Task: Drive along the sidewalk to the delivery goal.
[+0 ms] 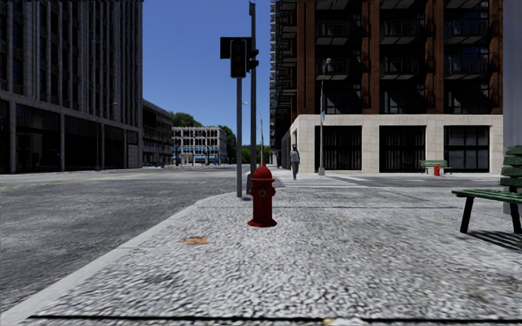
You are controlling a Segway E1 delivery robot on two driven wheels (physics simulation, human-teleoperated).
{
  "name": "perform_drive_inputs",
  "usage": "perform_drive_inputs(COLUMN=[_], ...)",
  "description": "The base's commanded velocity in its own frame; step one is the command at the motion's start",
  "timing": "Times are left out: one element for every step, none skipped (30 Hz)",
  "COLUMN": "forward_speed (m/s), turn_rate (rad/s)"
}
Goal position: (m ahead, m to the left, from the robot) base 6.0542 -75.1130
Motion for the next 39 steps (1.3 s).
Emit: perform_drive_inputs(forward_speed=[0.97, 0.96, 0.96, 0.95, 0.95, 0.95, 0.95, 0.95, 0.97, 1.01, 1.01, 1.08, 1.13, 1.14, 1.14, 1.14, 1.11, 1.11, 1.11, 1.1, 1.1, 1.1, 1.1, 1.1, 1.1, 1.11, 1.11, 1.12, 1.13, 1.15, 1.15, 1.21, 1.27, 1.34, 1.34, 1.39, 1.42, 1.43, 1.43], turn_rate=[-0.58, -0.48, -0.48, -0.19, 0.0, 0.0, 0.0, 0.0, 0.0, 0.0, 0.0, 0.0, 0.0, 0.0, 0.0, -0.02, -0.16, -0.24, -0.24, -0.26, -0.27, -0.27, -0.27, -0.27, -0.27, -0.27, -0.27, -0.27, -0.27, -0.27, -0.27, -0.27, -0.27, -0.27, -0.27, -0.27, -0.27, -0.27, -0.27])
